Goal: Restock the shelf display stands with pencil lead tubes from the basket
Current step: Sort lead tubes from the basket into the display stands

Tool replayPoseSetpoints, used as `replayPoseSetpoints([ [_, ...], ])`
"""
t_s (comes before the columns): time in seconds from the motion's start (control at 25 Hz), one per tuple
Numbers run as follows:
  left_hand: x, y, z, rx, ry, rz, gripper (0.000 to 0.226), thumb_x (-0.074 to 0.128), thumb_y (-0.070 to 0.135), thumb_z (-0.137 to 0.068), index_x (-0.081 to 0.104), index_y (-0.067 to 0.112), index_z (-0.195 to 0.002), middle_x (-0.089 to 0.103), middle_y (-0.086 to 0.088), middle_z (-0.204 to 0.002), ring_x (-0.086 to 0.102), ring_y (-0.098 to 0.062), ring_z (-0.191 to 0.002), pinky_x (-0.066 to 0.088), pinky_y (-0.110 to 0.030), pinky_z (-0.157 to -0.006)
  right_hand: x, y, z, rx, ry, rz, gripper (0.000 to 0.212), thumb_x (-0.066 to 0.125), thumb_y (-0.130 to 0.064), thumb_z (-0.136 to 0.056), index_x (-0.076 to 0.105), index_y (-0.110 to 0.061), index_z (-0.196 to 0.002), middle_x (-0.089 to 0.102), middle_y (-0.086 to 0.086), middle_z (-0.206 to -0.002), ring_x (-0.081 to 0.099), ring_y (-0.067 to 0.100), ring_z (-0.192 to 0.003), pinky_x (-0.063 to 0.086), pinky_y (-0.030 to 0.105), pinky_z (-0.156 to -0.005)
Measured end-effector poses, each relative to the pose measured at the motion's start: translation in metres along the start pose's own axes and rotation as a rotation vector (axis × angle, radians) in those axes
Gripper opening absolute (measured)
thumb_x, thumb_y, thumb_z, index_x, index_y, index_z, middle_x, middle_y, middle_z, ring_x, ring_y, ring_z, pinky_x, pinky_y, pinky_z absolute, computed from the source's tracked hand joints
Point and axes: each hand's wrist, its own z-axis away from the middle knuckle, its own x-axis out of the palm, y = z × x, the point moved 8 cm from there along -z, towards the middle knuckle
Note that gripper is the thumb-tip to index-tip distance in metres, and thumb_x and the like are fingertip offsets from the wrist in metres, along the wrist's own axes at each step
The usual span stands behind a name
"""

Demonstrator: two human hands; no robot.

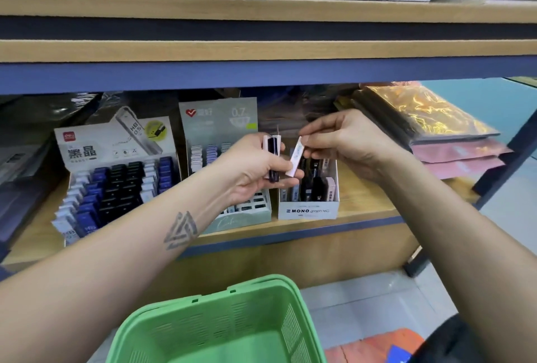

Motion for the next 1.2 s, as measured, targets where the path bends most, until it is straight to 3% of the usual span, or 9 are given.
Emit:
replayPoseSetpoints([
  [0.16, 0.006, -0.004, -0.007, 0.005, 0.021, -0.014, 0.048, 0.061, -0.02, -0.087, 0.046, -0.009, -0.132, 0.068, -0.032, -0.11, 0.075, -0.039, -0.089, 0.064, -0.036, -0.062, -0.004, 0.004, -0.002, -0.024, -0.016, -0.025, 0.014, 0.077, 0.001, -0.083, 0.076, -0.003, -0.096, 0.075, 0.013, -0.083, 0.072, 0.02, -0.076, 0.058, 0.025, -0.067],
  [0.36, 0.002, -0.01, -0.009, -0.062, -0.017, 0.139, 0.046, 0.06, -0.018, -0.089, 0.047, -0.01, -0.133, 0.068, -0.03, -0.105, 0.074, -0.044, -0.09, 0.064, -0.039, -0.065, -0.008, 0.0, -0.001, -0.121, -0.035, -0.044, 0.02, 0.077, 0.004, -0.079, 0.077, -0.007, -0.096, 0.075, 0.013, -0.09, 0.073, 0.024, -0.087, 0.059, 0.029, -0.075],
  [0.52, -0.001, -0.008, -0.004, -0.044, -0.035, 0.111, 0.022, 0.061, -0.016, -0.089, 0.053, -0.002, -0.104, 0.071, -0.03, -0.102, 0.074, -0.043, -0.09, 0.064, -0.037, -0.065, -0.004, -0.001, 0.002, -0.129, -0.128, -0.032, 0.036, 0.072, 0.015, -0.078, 0.073, -0.002, -0.109, 0.075, 0.017, -0.102, 0.072, 0.026, -0.095, 0.058, 0.027, -0.08],
  [0.6, -0.002, -0.008, -0.003, -0.048, -0.033, 0.108, 0.022, 0.061, -0.016, -0.089, 0.052, 0.002, -0.098, 0.071, -0.03, -0.101, 0.074, -0.044, -0.089, 0.064, -0.037, -0.065, -0.004, 0.0, 0.003, -0.12, -0.138, -0.041, 0.035, 0.073, 0.012, -0.079, 0.072, -0.001, -0.112, 0.075, 0.018, -0.104, 0.073, 0.028, -0.097, 0.058, 0.028, -0.081],
  [0.72, -0.002, -0.01, -0.003, -0.069, -0.044, 0.131, 0.024, 0.061, -0.016, -0.089, 0.052, 0.0, -0.104, 0.07, -0.031, -0.104, 0.074, -0.045, -0.09, 0.064, -0.039, -0.066, -0.004, 0.001, 0.002, -0.112, -0.093, -0.038, 0.026, 0.079, -0.002, -0.08, 0.074, -0.002, -0.106, 0.075, 0.02, -0.099, 0.074, 0.029, -0.094, 0.059, 0.03, -0.079],
  [0.84, 0.0, -0.011, -0.006, -0.082, -0.046, 0.128, 0.038, 0.06, -0.015, -0.091, 0.049, -0.008, -0.127, 0.068, -0.031, -0.109, 0.073, -0.047, -0.091, 0.064, -0.043, -0.071, -0.014, 0.0, -0.002, -0.117, 0.003, -0.012, 0.018, 0.08, -0.005, -0.079, 0.077, -0.005, -0.097, 0.076, 0.017, -0.094, 0.075, 0.028, -0.09, 0.059, 0.031, -0.078],
  [0.92, -0.001, -0.011, -0.008, -0.088, -0.022, 0.115, 0.03, 0.06, -0.013, -0.093, 0.052, -0.005, -0.12, 0.068, -0.028, -0.103, 0.075, -0.041, -0.084, 0.064, -0.041, -0.067, -0.033, -0.002, -0.004, -0.113, 0.086, 0.003, 0.016, 0.081, -0.006, -0.079, 0.078, -0.011, -0.094, 0.077, 0.011, -0.097, 0.075, 0.026, -0.094, 0.06, 0.036, -0.084],
  [1.08, 0.002, -0.013, -0.011, -0.147, -0.027, 0.079, 0.006, 0.059, -0.003, -0.096, 0.057, 0.002, -0.093, 0.062, -0.015, -0.076, 0.062, -0.019, -0.06, 0.054, -0.024, -0.05, -0.065, -0.002, -0.002, -0.123, 0.32, 0.521, 0.014, 0.083, -0.017, -0.082, 0.077, -0.027, -0.089, 0.074, -0.01, -0.085, 0.069, 0.003, -0.084, 0.047, 0.014, -0.072],
  [1.2, 0.013, -0.017, -0.012, -0.188, -0.068, 0.136, 0.006, 0.055, 0.001, -0.099, 0.057, 0.003, -0.095, 0.063, -0.013, -0.075, 0.058, -0.017, -0.061, 0.049, -0.022, -0.048, -0.054, 0.004, -0.002, -0.177, 0.342, 0.824, 0.015, 0.082, -0.013, -0.083, 0.077, -0.019, -0.095, 0.069, -0.008, -0.084, 0.064, 0.003, -0.08, 0.048, 0.016, -0.07],
])
